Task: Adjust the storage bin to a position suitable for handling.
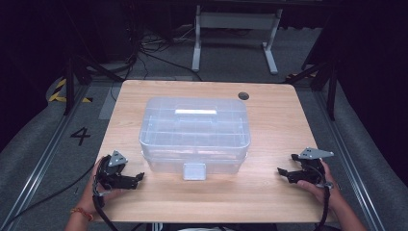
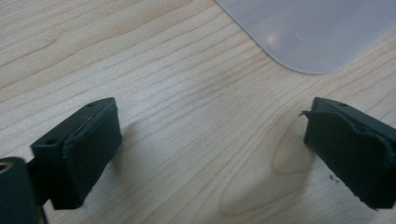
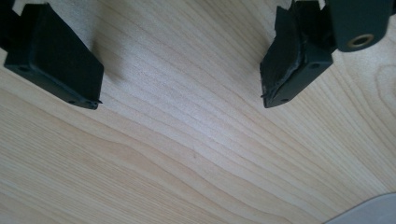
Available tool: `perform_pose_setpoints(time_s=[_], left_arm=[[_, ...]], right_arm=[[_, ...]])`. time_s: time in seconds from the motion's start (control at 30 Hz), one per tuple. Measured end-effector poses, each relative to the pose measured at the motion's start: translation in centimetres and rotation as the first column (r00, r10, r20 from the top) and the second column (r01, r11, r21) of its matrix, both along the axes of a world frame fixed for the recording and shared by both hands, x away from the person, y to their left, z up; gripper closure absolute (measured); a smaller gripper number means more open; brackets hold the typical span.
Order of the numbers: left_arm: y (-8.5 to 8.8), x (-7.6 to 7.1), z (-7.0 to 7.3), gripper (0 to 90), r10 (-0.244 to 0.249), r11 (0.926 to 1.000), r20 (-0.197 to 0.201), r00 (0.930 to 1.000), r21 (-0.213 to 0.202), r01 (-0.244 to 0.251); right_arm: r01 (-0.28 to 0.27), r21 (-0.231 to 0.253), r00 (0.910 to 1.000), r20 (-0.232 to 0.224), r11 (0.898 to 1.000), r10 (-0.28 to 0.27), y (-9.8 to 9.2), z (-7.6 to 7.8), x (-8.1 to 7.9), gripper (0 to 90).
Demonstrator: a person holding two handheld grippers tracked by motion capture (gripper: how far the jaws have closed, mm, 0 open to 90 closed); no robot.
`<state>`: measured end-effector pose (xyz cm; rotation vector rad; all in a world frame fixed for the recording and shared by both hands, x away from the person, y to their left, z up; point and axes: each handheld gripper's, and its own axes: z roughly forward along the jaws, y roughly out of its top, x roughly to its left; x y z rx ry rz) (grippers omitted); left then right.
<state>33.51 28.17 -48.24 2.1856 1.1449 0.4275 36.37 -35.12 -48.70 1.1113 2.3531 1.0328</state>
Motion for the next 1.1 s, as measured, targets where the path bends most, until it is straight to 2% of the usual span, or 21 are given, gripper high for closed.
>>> perform_pose_setpoints(time_s=[0.4, 0.67, 0.7, 0.93, 1.1], left_arm=[[0.3, -0.1, 0.0, 1.5, -0.029, 0.9996, -0.005, 0.9996, -0.001, 0.029], [0.3, -0.1, 0.0, 1.5, -0.03, 0.9996, -0.004, 0.9995, 0.001, 0.03], [0.3, -0.2, 0.0, 2.1, -0.025, 0.9997, 0.0, 0.9997, -0.001, 0.025], [0.5, -0.6, 0.0, 5.8, -0.011, 0.9999, 0.008, 0.9999, -0.007, 0.011], [0.5, -0.6, 0.0, 5.9, -0.008, 0.9999, 0.003, 1.0, -0.008, 0.008]], right_arm=[[-0.008, -0.001, 1.0, -0.002, 1.0, 0.008, -0.1, 0.0, 0.0, 13.5], [-0.005, 0.003, 0.9999, -0.01, 1.0, 0.005, -0.4, 0.2, 0.0, 17.8], [0.004, 0.002, 0.9999, -0.015, 1.0, -0.004, -0.5, 0.3, 0.0, 20.9], [0.001, 0.042, 0.9998, -0.017, 0.999, 0.0, -0.6, 0.9, 0.5, 24.5], [-0.013, 0.05, 0.9992, 0.038, 0.999, 0.011, -0.1, 2.7, 0.3, 27.3]])
